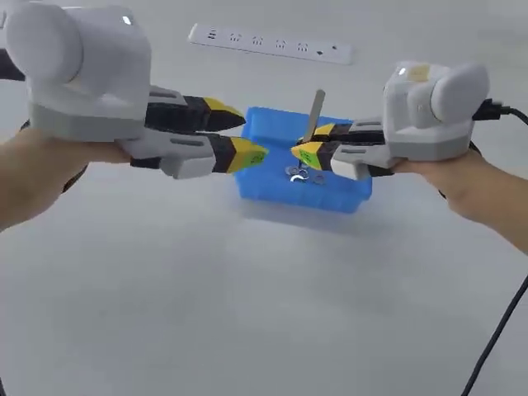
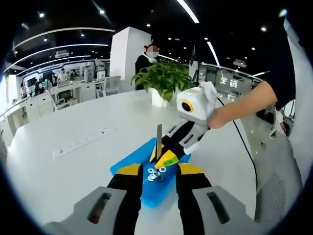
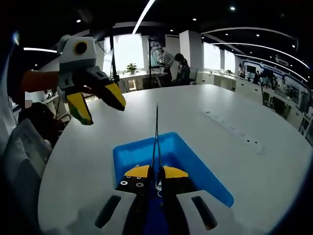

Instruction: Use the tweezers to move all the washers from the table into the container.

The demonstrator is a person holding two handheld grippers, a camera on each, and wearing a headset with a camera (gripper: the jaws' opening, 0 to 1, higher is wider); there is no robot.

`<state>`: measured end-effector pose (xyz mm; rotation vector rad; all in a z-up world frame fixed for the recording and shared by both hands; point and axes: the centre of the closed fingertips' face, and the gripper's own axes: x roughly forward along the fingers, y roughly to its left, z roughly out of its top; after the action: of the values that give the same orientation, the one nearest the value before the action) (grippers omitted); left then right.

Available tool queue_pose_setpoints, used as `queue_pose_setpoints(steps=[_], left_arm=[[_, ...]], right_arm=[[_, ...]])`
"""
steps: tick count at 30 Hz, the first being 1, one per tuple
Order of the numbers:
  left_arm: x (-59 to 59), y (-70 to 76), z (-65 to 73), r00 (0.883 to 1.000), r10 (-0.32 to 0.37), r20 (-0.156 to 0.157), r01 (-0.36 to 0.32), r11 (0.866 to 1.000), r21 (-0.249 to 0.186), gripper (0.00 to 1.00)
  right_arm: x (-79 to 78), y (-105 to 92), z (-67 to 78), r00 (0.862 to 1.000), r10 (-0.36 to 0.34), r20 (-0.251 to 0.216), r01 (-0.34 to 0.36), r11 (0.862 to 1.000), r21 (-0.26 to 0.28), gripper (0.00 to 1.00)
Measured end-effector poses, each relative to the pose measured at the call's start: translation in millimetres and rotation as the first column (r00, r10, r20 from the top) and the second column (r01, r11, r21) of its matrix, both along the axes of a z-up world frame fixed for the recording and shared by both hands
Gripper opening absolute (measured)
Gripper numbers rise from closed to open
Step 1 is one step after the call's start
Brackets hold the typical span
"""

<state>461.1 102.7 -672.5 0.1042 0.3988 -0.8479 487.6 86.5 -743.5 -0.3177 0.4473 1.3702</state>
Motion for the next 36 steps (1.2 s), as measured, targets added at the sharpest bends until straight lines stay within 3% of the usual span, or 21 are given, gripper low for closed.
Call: queue_pose_setpoints(steps=[4, 7, 10, 13, 19, 23, 25, 30, 35, 36], left_arm=[[18.4, -16.6, -2.4, 0.997, -0.079, -0.007, 0.079, 0.996, 0.032, 0.32], [19.4, -31.2, -9.2, 0.988, -0.152, -0.038, 0.154, 0.987, 0.052, 0.35], [21.2, -39.6, -15.7, 0.981, -0.191, -0.038, 0.194, 0.977, 0.088, 0.33], [23.3, -44.8, -16.8, 0.979, -0.201, -0.043, 0.203, 0.977, 0.071, 0.31], [26.5, -48.3, -7.7, 0.976, -0.216, -0.014, 0.216, 0.975, 0.059, 0.22], [22.0, -51.2, -7.7, 0.969, -0.244, -0.042, 0.246, 0.968, 0.049, 0.14], [19.2, -51.7, -8.8, 0.963, -0.268, -0.038, 0.270, 0.960, 0.072, 0.10], [16.7, -53.8, -8.1, 0.959, -0.280, -0.031, 0.282, 0.956, 0.085, 0.09], [16.3, -55.4, -5.5, 0.955, -0.296, 0.027, 0.288, 0.945, 0.153, 0.08], [15.2, -56.1, -5.3, 0.954, -0.299, 0.026, 0.292, 0.944, 0.155, 0.08]], right_arm=[[-0.3, -0.7, 2.5, 1.000, 0.011, 0.010, -0.011, 1.000, -0.007, 0.09], [-2.0, 0.5, 4.1, 1.000, 0.023, 0.015, -0.023, 1.000, -0.009, 0.09], [-5.9, 1.9, 4.0, 0.999, 0.045, 0.024, -0.045, 0.999, -0.021, 0.09], [-9.8, 2.8, 1.6, 0.997, 0.070, 0.032, -0.069, 0.997, -0.039, 0.09], [-18.1, 5.6, 0.8, 0.993, 0.111, 0.042, -0.109, 0.993, -0.056, 0.09], [-17.0, 6.9, 1.4, 0.992, 0.116, 0.048, -0.113, 0.992, -0.057, 0.09], [-16.3, 7.1, 2.4, 0.992, 0.117, 0.053, -0.114, 0.992, -0.058, 0.09], [-16.2, 7.4, 3.2, 0.991, 0.121, 0.056, -0.118, 0.991, -0.059, 0.09], [-14.6, 6.8, 4.5, 0.991, 0.116, 0.067, -0.112, 0.992, -0.060, 0.09], [-13.4, 6.7, 5.1, 0.991, 0.114, 0.075, -0.110, 0.992, -0.061, 0.09]])
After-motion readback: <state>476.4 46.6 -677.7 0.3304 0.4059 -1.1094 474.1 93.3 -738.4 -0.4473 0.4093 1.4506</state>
